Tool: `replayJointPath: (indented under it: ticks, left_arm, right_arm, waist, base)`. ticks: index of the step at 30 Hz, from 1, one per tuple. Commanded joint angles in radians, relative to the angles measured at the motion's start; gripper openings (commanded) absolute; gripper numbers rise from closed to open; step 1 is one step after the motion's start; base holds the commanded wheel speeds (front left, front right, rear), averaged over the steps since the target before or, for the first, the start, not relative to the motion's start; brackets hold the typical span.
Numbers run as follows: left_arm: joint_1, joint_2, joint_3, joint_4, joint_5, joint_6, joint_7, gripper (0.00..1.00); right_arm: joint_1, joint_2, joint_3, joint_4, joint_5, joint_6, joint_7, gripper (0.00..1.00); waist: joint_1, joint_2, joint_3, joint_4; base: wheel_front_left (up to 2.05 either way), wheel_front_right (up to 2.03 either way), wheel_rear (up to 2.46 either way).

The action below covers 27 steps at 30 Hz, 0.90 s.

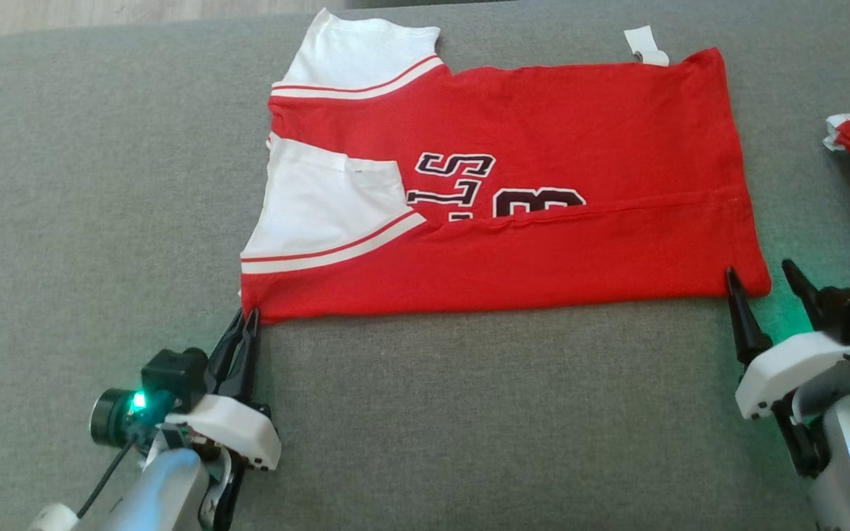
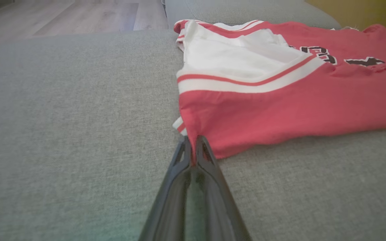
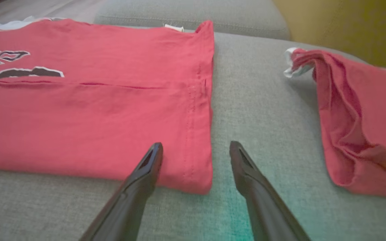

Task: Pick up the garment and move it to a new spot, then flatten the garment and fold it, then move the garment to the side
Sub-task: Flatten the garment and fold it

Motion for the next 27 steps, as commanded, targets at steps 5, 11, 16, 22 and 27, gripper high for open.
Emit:
replayJointPath:
  ticks: [5, 11, 16, 22, 27]
  left_arm:
    - [-0.038, 0.047, 0.023, -0.047, 0.026, 0.015, -0.019, 0.00]
    - [-0.018, 0.059, 0.013, -0.079, 0.038, 0.030, -0.022, 0.00]
    - [0.020, 0.074, 0.013, -0.119, 0.042, 0.045, -0.026, 0.00]
    - [0.117, 0.110, 0.017, -0.191, 0.035, 0.068, -0.025, 0.00]
    - [0.220, 0.136, 0.015, -0.277, 0.028, 0.105, -0.006, 0.00]
  right_arm:
    - [-0.019, -0.008, 0.022, 0.021, 0.041, 0.007, 0.088, 0.00]
    - [-0.010, -0.035, 0.045, 0.009, 0.073, 0.007, 0.127, 0.00]
    - [0.019, -0.063, 0.048, -0.020, 0.059, 0.007, 0.118, 0.00]
    - [0.090, -0.097, 0.044, -0.074, 0.068, 0.007, 0.115, 0.00]
    - [0.195, -0.111, 0.021, -0.148, 0.073, 0.007, 0.121, 0.00]
  waist:
    - [0.0000, 0.0000, -0.008, 0.007]
    - [0.0000, 0.0000, -0.030, 0.008]
    - [0.0000, 0.0000, -0.056, 0.004]
    - [0.0000, 0.0000, -0.107, -0.002]
    - [0.0000, 0.0000, -0.147, -0.001]
  base:
    - [0.00, 0.00, 0.00]
    - [0.00, 0.00, 0.00]
    - [0.00, 0.00, 0.00]
    - [0.00, 0.00, 0.00]
    - [0.00, 0.00, 0.00]
